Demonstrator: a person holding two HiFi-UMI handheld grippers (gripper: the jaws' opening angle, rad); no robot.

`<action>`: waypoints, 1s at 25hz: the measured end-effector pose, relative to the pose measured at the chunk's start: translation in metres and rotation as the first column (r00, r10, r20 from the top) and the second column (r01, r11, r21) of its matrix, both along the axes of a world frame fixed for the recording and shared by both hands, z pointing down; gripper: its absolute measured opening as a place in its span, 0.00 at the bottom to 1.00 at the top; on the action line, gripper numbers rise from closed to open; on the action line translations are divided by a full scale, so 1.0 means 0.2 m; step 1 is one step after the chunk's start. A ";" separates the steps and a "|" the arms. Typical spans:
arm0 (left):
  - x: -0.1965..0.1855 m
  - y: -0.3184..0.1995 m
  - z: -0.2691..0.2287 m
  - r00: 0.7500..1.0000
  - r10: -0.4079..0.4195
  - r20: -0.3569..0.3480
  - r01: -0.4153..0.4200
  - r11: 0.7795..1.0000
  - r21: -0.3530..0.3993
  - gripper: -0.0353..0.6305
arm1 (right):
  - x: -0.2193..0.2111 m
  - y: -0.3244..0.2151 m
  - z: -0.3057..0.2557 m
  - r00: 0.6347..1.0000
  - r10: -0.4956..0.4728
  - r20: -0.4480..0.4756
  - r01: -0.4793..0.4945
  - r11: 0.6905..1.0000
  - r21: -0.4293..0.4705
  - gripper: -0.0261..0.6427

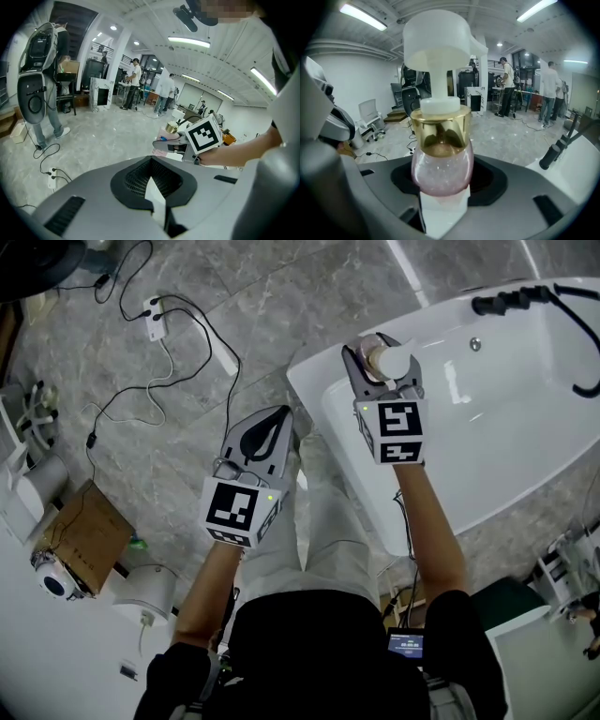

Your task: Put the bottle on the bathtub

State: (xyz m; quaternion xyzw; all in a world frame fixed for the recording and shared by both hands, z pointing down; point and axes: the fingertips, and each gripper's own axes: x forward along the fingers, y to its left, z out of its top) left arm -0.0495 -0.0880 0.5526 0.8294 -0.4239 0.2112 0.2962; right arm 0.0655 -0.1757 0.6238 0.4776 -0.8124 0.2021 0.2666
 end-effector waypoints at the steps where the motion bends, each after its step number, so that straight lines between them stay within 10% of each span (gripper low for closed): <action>1: 0.00 0.00 0.00 1.000 0.000 -0.002 0.000 1.000 0.001 0.07 | -0.01 0.00 0.00 1.000 0.000 -0.001 0.000 1.000 0.001 0.40; 25: -0.02 0.01 -0.02 1.000 -0.007 -0.011 0.008 1.000 0.006 0.07 | 0.02 0.06 0.01 0.998 0.046 -0.032 -0.047 0.998 -0.029 0.40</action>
